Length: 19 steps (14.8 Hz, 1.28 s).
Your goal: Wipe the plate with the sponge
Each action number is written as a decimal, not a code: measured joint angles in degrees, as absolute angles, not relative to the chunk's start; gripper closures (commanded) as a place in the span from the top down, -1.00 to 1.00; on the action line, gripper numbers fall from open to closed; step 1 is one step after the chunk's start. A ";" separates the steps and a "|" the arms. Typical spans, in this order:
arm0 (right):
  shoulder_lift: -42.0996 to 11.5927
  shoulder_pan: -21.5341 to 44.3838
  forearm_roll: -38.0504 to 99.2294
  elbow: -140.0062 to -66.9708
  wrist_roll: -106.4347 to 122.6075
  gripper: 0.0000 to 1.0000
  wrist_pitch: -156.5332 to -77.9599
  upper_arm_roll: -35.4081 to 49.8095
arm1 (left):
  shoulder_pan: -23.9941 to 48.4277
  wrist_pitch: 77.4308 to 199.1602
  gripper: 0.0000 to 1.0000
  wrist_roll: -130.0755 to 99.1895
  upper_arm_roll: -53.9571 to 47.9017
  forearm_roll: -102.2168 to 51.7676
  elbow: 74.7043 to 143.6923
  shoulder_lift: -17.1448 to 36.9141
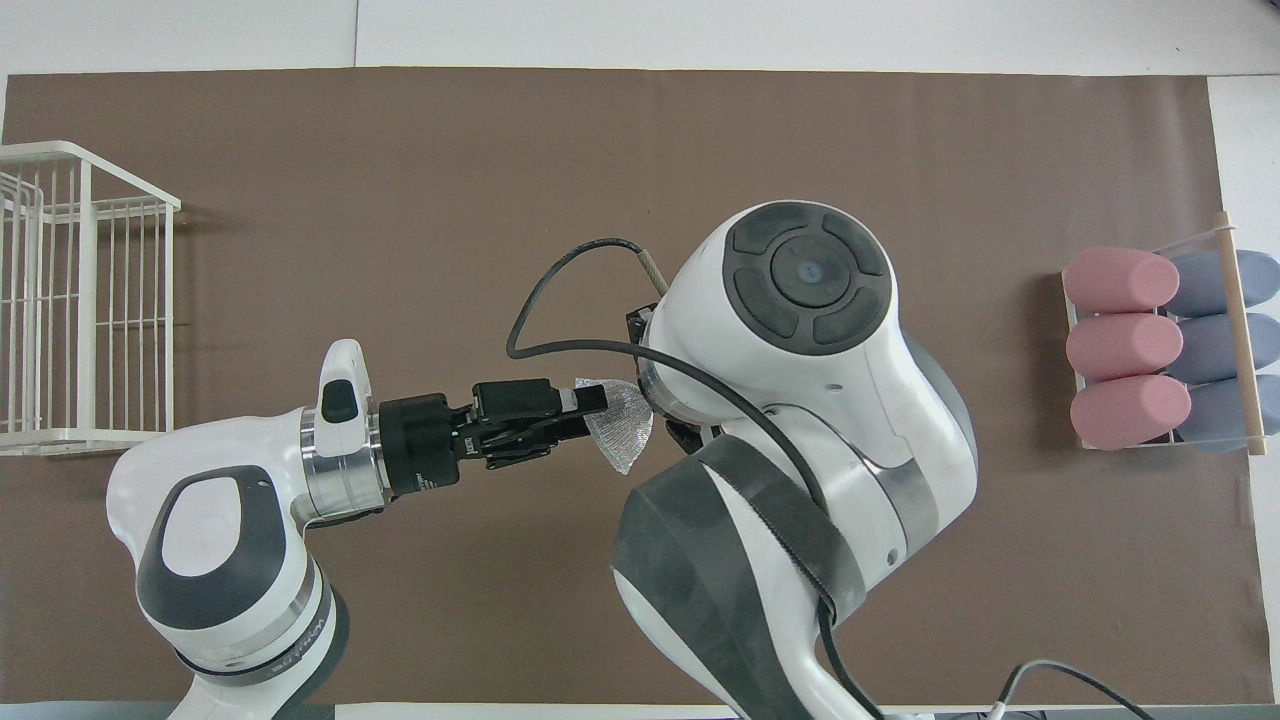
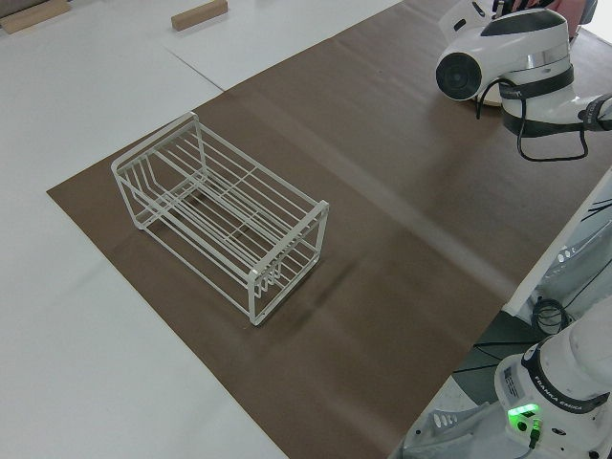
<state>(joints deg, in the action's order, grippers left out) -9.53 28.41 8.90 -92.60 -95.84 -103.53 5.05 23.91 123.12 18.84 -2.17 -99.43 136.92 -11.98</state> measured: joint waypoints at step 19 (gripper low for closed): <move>-9.54 21.36 8.83 -123.90 -77.14 -1.00 -139.46 4.70 | 18.66 125.57 1.00 0.27 -1.29 -73.25 135.22 -17.15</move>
